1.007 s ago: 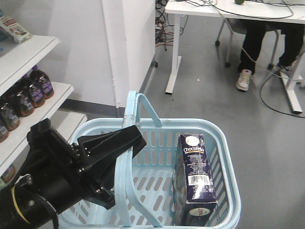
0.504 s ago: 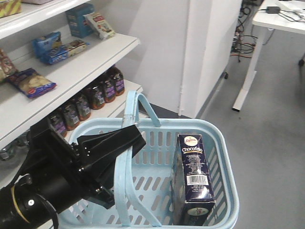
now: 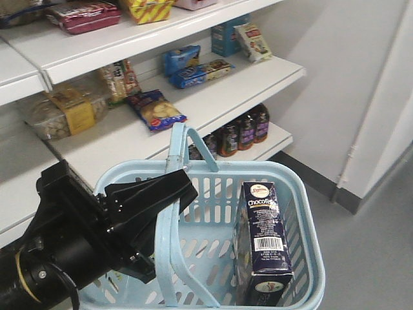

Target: Left arm holds basket, right arm returns cookies

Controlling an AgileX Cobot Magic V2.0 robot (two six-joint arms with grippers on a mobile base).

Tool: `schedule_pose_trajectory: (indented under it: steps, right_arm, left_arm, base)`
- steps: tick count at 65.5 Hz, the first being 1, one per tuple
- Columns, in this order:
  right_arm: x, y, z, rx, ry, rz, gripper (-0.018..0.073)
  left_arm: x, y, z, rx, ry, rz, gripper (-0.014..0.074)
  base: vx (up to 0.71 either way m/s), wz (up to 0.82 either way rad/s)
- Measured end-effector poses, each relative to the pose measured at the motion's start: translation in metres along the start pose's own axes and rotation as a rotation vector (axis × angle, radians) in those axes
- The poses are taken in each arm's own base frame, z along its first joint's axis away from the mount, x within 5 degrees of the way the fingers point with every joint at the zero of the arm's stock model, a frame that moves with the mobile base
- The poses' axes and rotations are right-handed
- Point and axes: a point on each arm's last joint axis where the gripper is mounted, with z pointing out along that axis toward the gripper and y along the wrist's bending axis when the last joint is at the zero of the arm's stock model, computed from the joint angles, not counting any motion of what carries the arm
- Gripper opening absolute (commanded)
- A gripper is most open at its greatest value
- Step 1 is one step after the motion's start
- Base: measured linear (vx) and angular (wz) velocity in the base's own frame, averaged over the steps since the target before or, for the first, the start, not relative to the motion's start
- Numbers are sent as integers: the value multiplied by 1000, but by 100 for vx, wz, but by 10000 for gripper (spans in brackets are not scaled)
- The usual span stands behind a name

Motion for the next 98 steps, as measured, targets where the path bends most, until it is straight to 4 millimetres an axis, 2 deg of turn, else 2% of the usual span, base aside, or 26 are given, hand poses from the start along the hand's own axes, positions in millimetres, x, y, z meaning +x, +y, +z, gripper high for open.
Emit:
schedule_pose_trajectory:
  steps: [55,98]
  right_arm:
    - [0,0,0,0,0,0,-6]
    - [0,0,0,0,0,0,-6]
  left_arm:
    - [0,0,0,0,0,0,0]
    - [0,0,0,0,0,0,0]
  base:
    - [14,55]
    - [9,34]
